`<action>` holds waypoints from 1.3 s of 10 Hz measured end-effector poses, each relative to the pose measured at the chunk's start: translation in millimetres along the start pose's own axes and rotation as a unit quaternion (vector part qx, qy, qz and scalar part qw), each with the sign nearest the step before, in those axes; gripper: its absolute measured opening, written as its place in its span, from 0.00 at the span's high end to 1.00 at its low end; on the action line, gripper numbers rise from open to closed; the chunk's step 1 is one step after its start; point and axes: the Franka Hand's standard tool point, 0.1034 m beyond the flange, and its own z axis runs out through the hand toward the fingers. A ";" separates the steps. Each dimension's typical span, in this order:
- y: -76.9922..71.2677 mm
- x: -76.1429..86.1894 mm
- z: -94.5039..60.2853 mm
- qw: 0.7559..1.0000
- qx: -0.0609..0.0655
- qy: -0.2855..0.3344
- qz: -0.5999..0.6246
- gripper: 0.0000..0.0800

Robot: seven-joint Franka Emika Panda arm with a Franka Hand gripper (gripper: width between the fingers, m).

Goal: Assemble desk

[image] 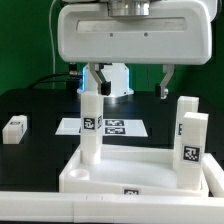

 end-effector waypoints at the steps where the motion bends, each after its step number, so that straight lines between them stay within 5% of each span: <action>1: 1.3 -0.3 0.7 1.000 -0.001 -0.001 -0.002 0.19; 2: 13.8 -2.8 5.8 0.999 -0.006 -0.005 -0.035 0.19; 6: 116.4 9.5 18.6 0.993 -0.020 0.002 -0.112 0.19; 7: 125.5 10.1 21.3 0.994 -0.021 0.002 -0.110 0.19; 11: 123.9 9.7 21.7 0.993 -0.021 0.001 -0.114 0.19; 13: 162.9 -0.6 35.9 0.993 -0.027 0.005 -0.116 0.19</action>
Offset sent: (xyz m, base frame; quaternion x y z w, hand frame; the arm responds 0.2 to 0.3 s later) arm -0.0386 -0.0805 -0.0194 0.0049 0.0220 -0.0891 0.9958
